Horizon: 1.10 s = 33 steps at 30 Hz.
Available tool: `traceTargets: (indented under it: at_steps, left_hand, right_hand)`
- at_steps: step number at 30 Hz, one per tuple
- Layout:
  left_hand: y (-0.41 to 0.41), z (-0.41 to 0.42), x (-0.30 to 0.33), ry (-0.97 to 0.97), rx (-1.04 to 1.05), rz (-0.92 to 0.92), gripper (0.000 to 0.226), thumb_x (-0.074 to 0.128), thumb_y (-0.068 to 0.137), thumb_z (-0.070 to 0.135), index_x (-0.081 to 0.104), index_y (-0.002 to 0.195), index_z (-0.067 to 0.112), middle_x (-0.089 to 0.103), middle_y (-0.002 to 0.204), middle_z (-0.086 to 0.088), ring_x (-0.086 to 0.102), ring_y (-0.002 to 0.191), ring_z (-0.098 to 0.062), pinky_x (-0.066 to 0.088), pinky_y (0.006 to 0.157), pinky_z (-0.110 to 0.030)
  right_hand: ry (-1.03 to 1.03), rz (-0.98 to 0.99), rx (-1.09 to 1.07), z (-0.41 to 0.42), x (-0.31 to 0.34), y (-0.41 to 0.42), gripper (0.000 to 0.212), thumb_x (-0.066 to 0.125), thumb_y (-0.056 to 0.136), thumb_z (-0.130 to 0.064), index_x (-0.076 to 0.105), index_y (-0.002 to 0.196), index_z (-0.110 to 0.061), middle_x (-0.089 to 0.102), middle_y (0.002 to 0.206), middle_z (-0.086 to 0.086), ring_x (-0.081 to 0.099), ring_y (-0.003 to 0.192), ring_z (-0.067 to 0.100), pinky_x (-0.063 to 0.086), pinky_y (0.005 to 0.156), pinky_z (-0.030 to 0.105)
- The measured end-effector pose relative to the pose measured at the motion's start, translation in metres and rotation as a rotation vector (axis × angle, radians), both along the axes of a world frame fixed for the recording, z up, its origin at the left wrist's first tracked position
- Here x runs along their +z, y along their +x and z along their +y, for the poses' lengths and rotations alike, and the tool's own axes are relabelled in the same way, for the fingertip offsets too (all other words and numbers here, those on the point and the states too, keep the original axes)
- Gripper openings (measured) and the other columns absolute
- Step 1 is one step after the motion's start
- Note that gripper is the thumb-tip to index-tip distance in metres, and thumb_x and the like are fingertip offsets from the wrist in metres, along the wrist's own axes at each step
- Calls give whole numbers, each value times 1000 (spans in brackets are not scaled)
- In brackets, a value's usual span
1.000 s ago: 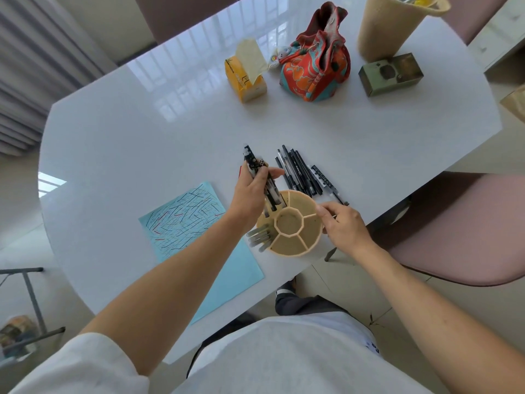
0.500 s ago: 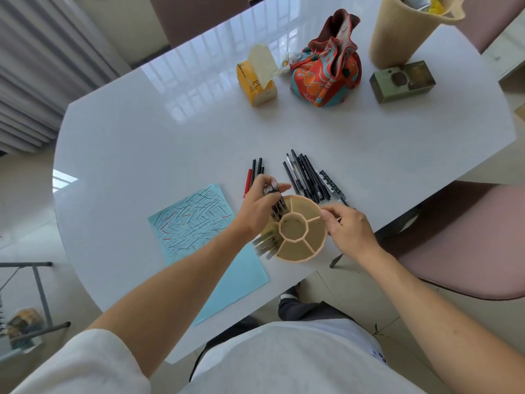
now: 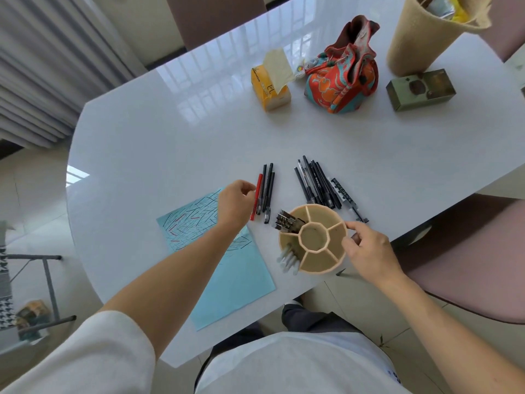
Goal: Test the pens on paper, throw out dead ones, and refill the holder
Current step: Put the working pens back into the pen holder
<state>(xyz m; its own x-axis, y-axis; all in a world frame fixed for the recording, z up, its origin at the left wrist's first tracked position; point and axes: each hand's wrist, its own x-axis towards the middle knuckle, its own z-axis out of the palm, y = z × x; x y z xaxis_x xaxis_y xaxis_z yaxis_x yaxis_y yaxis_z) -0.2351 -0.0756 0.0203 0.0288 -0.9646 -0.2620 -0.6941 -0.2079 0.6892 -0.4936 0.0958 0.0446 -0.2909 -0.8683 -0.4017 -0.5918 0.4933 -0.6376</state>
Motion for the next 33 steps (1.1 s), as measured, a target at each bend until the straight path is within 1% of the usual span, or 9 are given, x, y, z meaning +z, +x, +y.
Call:
traceTargets:
  at_steps: [3, 7, 10, 15, 20, 24, 28, 31, 33]
  left_hand:
    - [-10, -13, -12, -14, -135, -155, 13, 63, 86, 24, 75, 93, 24, 67, 78, 14, 58, 67, 4, 40, 59, -14]
    - [-24, -26, -21, -32, -168, -258, 15, 65, 86, 28, 75, 93, 19, 71, 83, 2, 63, 77, -18, 49, 68, -28]
    - [-29, -34, -26, -16, -180, -306, 17, 67, 84, 26, 72, 78, 11, 70, 72, -4, 65, 72, -24, 57, 67, -36]
    - [-35, -45, -27, 106, -168, -330, 32, 73, 80, 33, 63, 64, 7, 63, 58, -3, 62, 59, -24, 55, 55, -31]
    - [-40, -52, -21, 235, -110, -268, 26, 72, 72, 25, 51, 61, 14, 52, 57, 1, 51, 53, -18, 47, 53, -27]
    - [-44, -49, -16, 192, -158, -261, 23, 64, 66, 25, 48, 51, 16, 42, 46, 2, 42, 46, -18, 38, 47, -25]
    - [-50, -42, -16, 126, -282, -358, 19, 65, 67, 19, 62, 60, 2, 61, 54, -12, 54, 50, -21, 48, 45, -33]
    - [-58, -37, -16, 87, -382, -467, 24, 71, 71, 16, 53, 57, 8, 53, 53, -5, 53, 50, -20, 33, 40, -26]
    - [-64, -37, -15, 96, -417, -500, 25, 71, 72, 13, 50, 59, 11, 53, 57, -3, 52, 51, -19, 30, 41, -23]
  right_hand:
    - [4, 1, -4, 3, -1, -8, 28, 59, 92, -19, 67, 117, -30, 61, 62, 4, 58, 61, 15, 53, 65, 39]
    - [6, -12, -17, 5, -3, -13, 28, 59, 92, -20, 67, 115, -33, 63, 63, 2, 64, 64, 18, 55, 67, 40]
    - [6, -32, -28, 7, -4, -11, 26, 57, 92, -21, 66, 111, -36, 62, 64, 5, 63, 64, 20, 55, 65, 41]
    - [18, -36, -24, 5, -4, -11, 24, 57, 93, -21, 67, 110, -35, 62, 67, 6, 63, 66, 23, 54, 64, 42]
    - [21, -32, -9, 2, -1, -11, 23, 57, 93, -21, 68, 109, -32, 62, 68, 6, 63, 67, 25, 55, 67, 44]
    - [26, -23, -8, 1, -1, -12, 22, 56, 93, -22, 68, 108, -33, 62, 67, 5, 63, 67, 24, 55, 67, 44]
    - [27, -22, -8, 0, 0, -11, 20, 56, 93, -24, 68, 107, -32, 63, 66, 4, 64, 66, 23, 55, 68, 43]
    - [26, -20, -4, 0, 1, -11, 19, 56, 94, -25, 67, 107, -32, 63, 67, -1, 64, 66, 20, 55, 66, 40]
    - [31, -20, -5, -1, 2, -11, 19, 56, 94, -24, 67, 107, -31, 63, 67, 0, 64, 66, 20, 55, 67, 41]
